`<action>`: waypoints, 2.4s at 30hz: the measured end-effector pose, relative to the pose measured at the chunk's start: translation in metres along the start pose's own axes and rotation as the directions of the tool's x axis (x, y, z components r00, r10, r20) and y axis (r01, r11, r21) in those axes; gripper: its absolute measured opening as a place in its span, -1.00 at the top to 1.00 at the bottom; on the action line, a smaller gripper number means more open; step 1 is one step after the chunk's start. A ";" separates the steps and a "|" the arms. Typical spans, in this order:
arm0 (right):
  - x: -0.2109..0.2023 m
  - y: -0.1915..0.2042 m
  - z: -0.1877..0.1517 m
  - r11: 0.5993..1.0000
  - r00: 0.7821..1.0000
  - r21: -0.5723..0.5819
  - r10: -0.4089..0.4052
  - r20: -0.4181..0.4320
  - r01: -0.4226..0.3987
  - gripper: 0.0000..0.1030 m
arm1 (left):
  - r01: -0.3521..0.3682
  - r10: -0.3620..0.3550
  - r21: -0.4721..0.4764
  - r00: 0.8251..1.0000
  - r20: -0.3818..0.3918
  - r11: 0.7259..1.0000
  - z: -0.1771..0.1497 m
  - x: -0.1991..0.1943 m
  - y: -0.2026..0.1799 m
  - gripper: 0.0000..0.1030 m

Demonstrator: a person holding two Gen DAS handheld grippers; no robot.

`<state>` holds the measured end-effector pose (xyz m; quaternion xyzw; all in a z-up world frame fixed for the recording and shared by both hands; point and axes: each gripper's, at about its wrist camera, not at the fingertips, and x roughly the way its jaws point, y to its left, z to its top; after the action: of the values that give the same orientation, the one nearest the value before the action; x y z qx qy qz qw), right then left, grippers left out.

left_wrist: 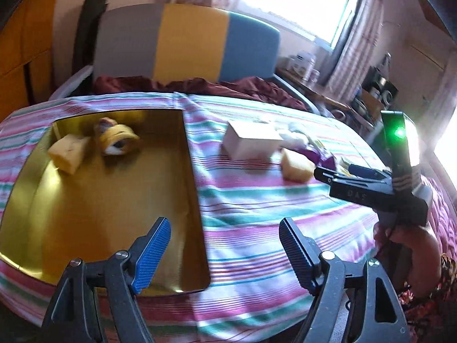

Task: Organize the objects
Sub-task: 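Move both grippers back from the tray toward the items on the cloth, then grasp the WEIDAN snack bag with the right gripper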

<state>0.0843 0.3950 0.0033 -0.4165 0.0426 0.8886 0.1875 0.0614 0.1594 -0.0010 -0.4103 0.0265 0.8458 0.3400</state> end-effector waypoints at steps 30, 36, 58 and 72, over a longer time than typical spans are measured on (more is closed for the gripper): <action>0.074 -0.180 0.001 0.999 0.986 0.034 -0.036 -0.164 0.042 -0.66 | 0.117 -0.094 0.137 0.983 -0.160 0.984 0.011 0.087 -0.095 -0.54; 0.095 -0.182 0.004 0.999 0.978 0.024 0.030 -0.205 -0.025 -0.57 | 0.116 -0.090 0.148 0.981 -0.173 0.982 0.011 0.099 -0.101 -0.54; 0.096 -0.159 0.004 0.990 0.959 -0.014 0.134 -0.249 -0.142 0.09 | 0.079 -0.056 0.137 0.984 -0.168 0.987 0.029 0.123 -0.109 -0.54; 0.074 -0.156 -0.012 0.996 0.946 0.017 0.092 -0.311 -0.091 0.12 | -0.033 0.061 0.227 0.991 -0.117 0.973 0.068 0.174 -0.141 -0.62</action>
<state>0.1074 0.5589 -0.0482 -0.5490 0.0922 0.8192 0.1378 0.0249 0.3856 -0.0470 -0.4200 0.1527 0.8182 0.3617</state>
